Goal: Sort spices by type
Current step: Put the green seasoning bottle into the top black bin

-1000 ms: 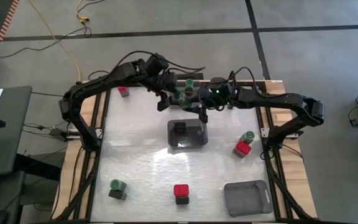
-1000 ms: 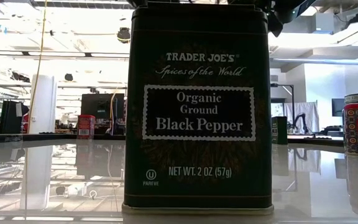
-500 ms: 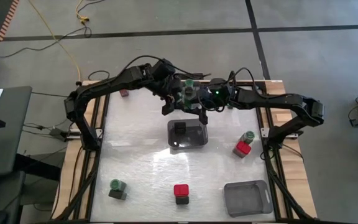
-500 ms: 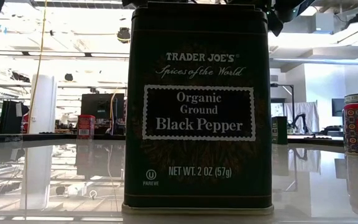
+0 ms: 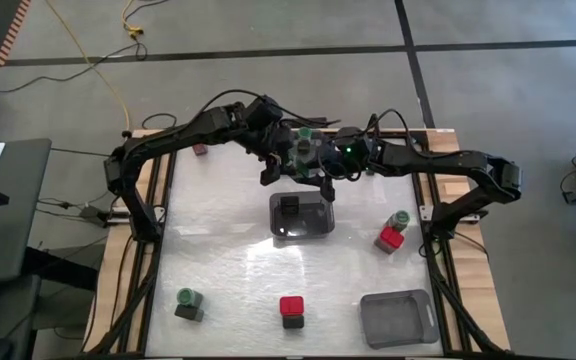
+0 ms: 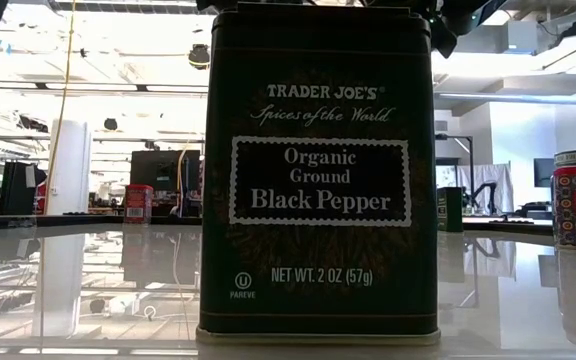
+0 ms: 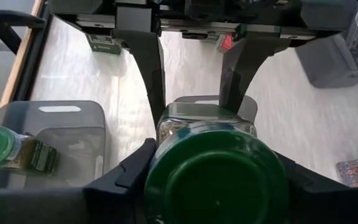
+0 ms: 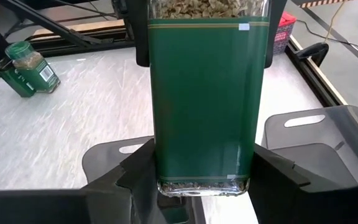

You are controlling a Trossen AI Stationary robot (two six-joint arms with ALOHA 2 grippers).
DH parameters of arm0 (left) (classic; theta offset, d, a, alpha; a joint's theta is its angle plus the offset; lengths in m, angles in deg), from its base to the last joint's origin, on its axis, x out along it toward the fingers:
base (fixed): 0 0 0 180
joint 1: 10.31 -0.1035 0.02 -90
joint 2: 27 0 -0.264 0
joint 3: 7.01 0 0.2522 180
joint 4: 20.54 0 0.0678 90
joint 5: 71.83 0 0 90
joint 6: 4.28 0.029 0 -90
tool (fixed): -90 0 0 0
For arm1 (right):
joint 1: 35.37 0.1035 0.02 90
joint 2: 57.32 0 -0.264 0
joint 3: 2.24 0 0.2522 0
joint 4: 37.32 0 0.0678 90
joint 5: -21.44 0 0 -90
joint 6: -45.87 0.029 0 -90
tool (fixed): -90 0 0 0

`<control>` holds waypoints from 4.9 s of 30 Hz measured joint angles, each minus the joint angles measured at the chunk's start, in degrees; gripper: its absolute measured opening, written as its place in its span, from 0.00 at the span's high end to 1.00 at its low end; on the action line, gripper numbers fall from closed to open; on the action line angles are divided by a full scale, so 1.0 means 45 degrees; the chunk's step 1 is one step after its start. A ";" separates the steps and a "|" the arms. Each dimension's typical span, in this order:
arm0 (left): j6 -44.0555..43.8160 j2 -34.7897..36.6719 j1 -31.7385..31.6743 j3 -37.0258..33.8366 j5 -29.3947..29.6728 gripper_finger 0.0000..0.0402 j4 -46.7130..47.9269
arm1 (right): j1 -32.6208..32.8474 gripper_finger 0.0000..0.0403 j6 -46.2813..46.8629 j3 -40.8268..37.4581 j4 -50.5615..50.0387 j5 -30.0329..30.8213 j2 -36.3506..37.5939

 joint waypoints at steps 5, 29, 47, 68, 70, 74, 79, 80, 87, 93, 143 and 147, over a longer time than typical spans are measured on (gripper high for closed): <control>0.0145 0.0000 0.0025 0.0000 0.0024 0.53 0.0006 | 0.0000 0.45 -0.0003 0.0000 -0.0026 0.0010 0.0000; 0.0367 0.0005 0.0039 0.0000 0.0810 0.53 0.0000 | -0.0115 0.27 0.0626 0.0000 -0.0642 0.0110 0.0088; 0.0515 -0.0363 -0.2177 0.0088 0.2332 0.53 -0.0129 | -0.1545 0.14 0.3204 0.0000 -0.3749 0.0130 0.2186; 0.4017 -0.4015 -0.3614 0.2186 0.1767 0.53 0.1706 | -0.1549 0.14 0.4464 0.0000 -0.3572 0.0126 0.2181; 0.4430 -0.4367 -0.3594 0.2405 0.1999 0.53 0.1682 | -0.1549 0.14 0.4633 0.0000 -0.3574 0.0131 0.2181; 0.4778 -0.5045 -0.3575 0.2618 0.2287 0.53 0.1729 | -0.1549 0.14 0.4890 0.0000 -0.3596 0.0134 0.2181; 0.5165 -0.5552 -0.3594 0.2633 0.2618 0.50 0.1644 | -0.1549 0.14 0.5081 0.0000 -0.3611 0.0136 0.2181; 0.5200 -0.5600 -0.3594 0.2633 0.2623 0.50 0.1564 | -0.1549 0.14 0.5179 0.0000 -0.3625 0.0140 0.2181; 0.5384 -0.5595 -0.3625 0.2642 0.2665 0.50 0.0546 | -0.1549 0.14 0.5242 -0.0004 -0.3637 0.0451 0.2176; 0.5311 -0.5829 -0.3739 0.2571 0.2555 0.49 0.1214 | -0.1549 0.14 0.5242 -0.0005 -0.3649 0.0476 0.2176; 0.4735 -0.5780 -0.3546 0.1914 0.2502 0.47 -0.0131 | -0.1540 0.14 0.5347 -0.0005 -0.4072 0.0486 0.2171; 0.4701 -0.5767 -0.3546 0.1914 0.2637 0.43 -0.0508 | -0.1540 0.14 0.5354 -0.0005 -0.4072 0.0486 0.2171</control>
